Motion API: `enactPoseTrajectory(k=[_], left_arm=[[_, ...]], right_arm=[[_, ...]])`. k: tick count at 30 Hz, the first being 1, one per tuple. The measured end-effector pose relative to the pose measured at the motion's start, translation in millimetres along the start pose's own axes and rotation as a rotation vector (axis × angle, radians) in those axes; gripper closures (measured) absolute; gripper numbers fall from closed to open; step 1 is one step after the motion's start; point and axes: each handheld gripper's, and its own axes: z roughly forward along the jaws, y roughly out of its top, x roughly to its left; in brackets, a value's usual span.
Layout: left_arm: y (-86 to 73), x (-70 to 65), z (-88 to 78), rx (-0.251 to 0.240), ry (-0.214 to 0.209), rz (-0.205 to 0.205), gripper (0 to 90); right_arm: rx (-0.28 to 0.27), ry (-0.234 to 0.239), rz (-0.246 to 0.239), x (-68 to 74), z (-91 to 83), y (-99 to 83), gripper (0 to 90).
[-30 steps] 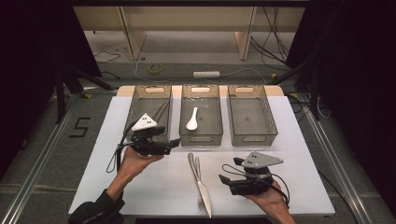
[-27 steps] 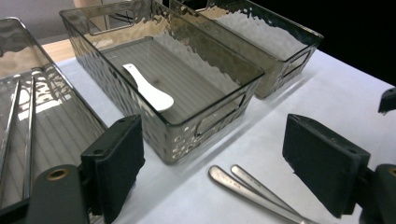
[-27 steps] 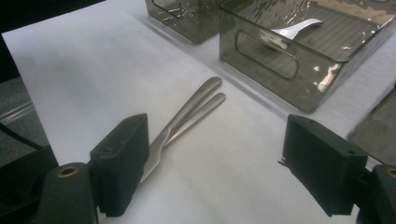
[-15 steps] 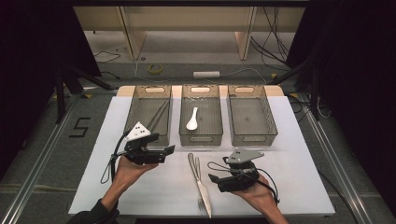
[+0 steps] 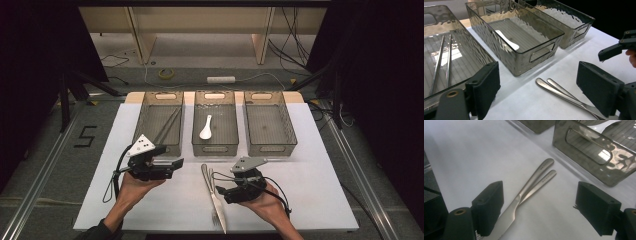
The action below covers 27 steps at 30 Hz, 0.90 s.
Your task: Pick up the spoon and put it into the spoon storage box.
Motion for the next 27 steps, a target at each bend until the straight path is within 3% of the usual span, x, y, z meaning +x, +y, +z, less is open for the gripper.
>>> enactPoseTrajectory(k=[10,27], left_arm=[[-3.4,-3.3,-3.6,-0.006,0.02,0.023,18.5],[-7.3,-3.8,-10.1,-0.023,0.034,0.01,18.4]], right_arm=[[0.078,0.0,-0.012,2.4,17.0,4.6,23.6],[0.17,0.006,-0.032,9.3,40.1,9.2,23.7]])
